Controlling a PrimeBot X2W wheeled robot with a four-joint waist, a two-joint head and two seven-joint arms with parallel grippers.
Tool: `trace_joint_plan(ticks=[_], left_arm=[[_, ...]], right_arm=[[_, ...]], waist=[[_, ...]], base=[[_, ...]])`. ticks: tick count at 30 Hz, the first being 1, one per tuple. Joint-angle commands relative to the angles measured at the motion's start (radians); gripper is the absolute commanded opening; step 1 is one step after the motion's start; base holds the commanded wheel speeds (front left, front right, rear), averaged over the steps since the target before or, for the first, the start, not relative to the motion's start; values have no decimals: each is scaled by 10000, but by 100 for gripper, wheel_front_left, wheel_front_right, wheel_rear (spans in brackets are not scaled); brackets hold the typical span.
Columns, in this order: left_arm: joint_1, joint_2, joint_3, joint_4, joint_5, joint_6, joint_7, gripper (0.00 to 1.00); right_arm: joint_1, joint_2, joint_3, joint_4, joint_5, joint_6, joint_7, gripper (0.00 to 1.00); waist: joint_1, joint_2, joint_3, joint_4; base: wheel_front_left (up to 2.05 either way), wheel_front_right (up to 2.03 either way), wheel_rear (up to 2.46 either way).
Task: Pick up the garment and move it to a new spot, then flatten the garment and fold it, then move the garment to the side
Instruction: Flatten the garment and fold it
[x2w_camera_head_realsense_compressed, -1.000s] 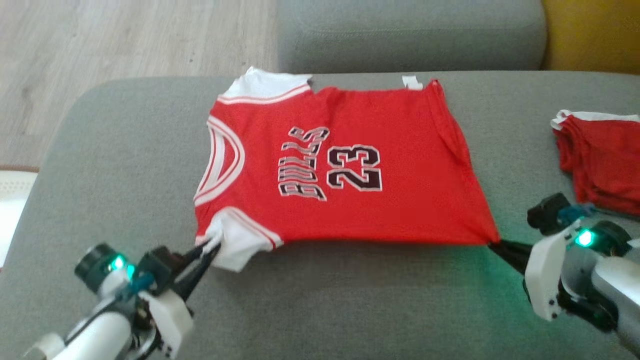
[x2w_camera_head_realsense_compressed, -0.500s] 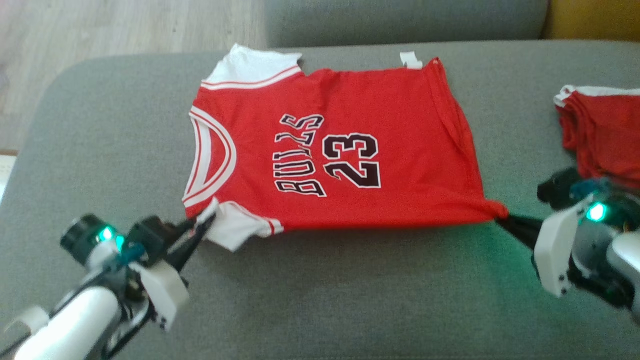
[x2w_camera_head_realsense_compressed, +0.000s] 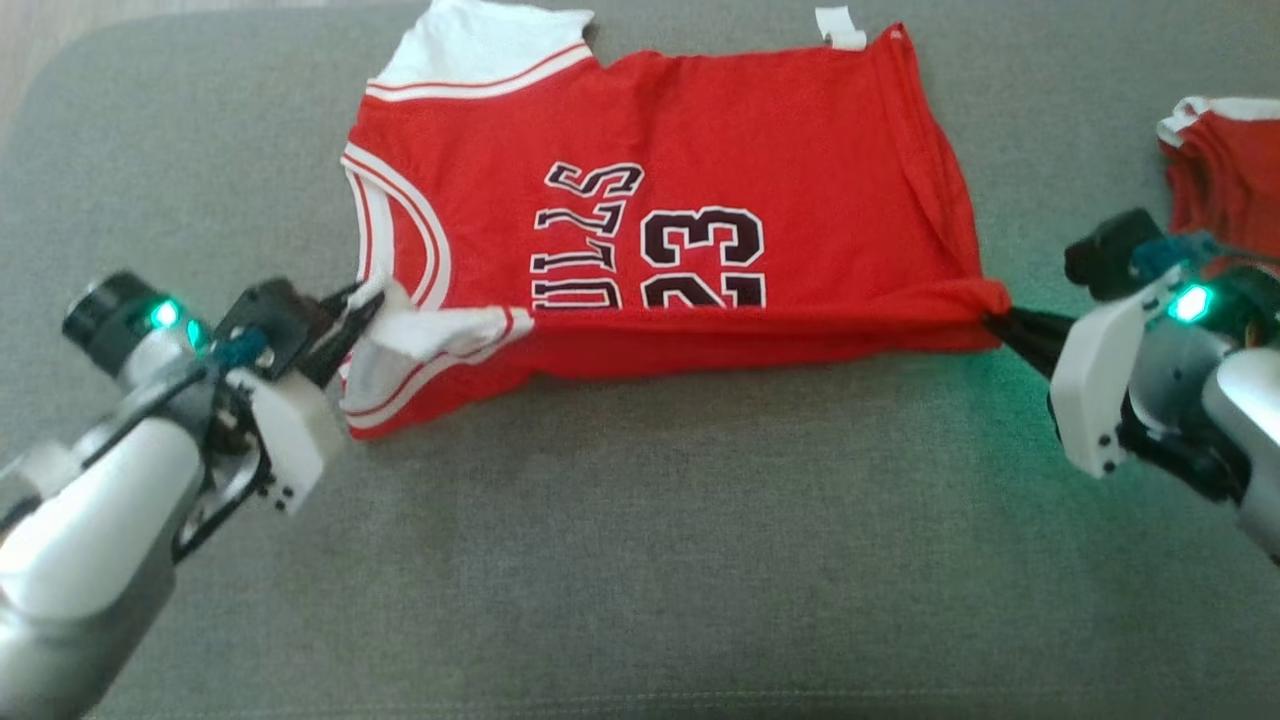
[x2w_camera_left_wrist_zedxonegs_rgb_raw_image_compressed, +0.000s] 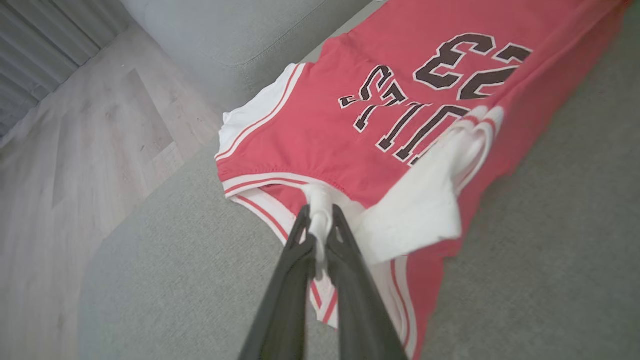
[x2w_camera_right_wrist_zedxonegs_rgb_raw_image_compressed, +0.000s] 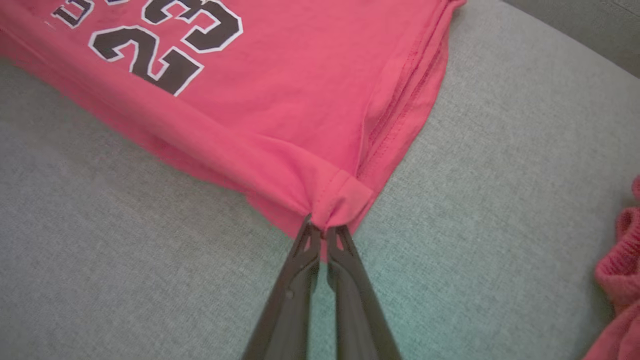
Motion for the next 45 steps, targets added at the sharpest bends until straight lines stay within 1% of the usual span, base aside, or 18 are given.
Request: trace_joint_plan(ticks=[1,6,12,14,15,16,17,18,20,23,25,27,30,34,36,40,42,45], left_arm=[[-739,378,361,-16,156,-15,-57,0],[-1728,299,-367,761,389,-56,-246,0],[-2951,136,-1472,1658,238,-62,-518,0],[-3159,107,-1650,1802,178,-62,-577,0],[-3366,62,-1810,1960,119,-63,-638,0],[-3594,14,-1917,2125,100,-63,-742,30],[-3830,-57,-1914,2322,102,-63,-897,68],[-4044,-161,-1837,2556,102,-32,-1074,100],[-4395,-447,-1556,3065,43,331,-1458,100],[-4733,-983,-831,3661,-312,1214,-2135,100],[-4757,-1286,-315,3825,-613,1698,-2394,100],[-4632,-1522,291,3622,-919,2095,-2493,100],[-3984,-1723,1462,2260,-1131,2526,-2507,100],[-2422,-2019,2911,558,-1132,2871,-2510,100],[-1553,-2236,3562,-124,-1045,2952,-2511,100],[219,-2834,4586,-1224,-728,3018,-2511,100],[1060,-3159,4935,-1551,-556,2956,-2512,100],[2176,-3661,5397,-1837,-265,2887,-2512,100]], right_arm=[[-195,-141,-63,-30,-88,-9,36,0],[-668,43,135,288,-183,-9,142,0],[-1201,200,536,543,-186,-9,307,0],[-1306,226,588,594,-172,-9,346,0],[-1437,250,632,642,-225,-9,303,16],[-1578,285,627,732,-293,-9,204,100],[-1720,335,577,876,-369,-9,78,100],[-1851,406,508,1056,-451,-9,-57,100],[-2098,598,213,1505,-598,-9,-473,100],[-2311,1102,-606,2378,-663,-9,-1306,100],[-2307,1484,-1001,2824,-761,-9,-1780,100],[-2245,1848,-1540,3161,-740,-9,-2355,100],[-2059,2334,-2367,3278,-743,-9,-3520,100],[-1544,3030,-3801,3409,-807,-9,-5188,100],[-1166,3371,-4565,3426,-1062,-9,-5694,100],[-45,4198,-6381,2990,-1930,-9,-5954,100],[713,4662,-7566,2250,-2760,-9,-5961,100],[2194,5711,-8974,1032,-3988,-9,-5964,100]], waist=[[-1,0,111,-15],[-1,0,385,-71],[-1,0,708,-152],[-1,0,783,-174],[-1,0,843,-187],[-1,0,907,-203],[-1,0,965,-213],[-1,0,1011,-222],[-1,0,1069,-232],[-1,0,1073,-245],[-1,0,981,-254],[-1,0,835,-260],[-1,0,564,-235],[-1,0,74,-199],[-1,0,-208,-183],[-1,0,-700,-198],[-1,0,-889,-205],[-1,0,-1132,-215]], base=[[0,0,0],[0,0,0],[0,0,0],[0,0,0],[0,0,0],[0,0,0],[0,0,0],[0,0,0],[0,0,0],[0,0,0],[0,0,0],[0,0,0],[0,0,0],[0,0,0],[0,0,0],[0,0,0],[0,0,0],[0,0,0]])
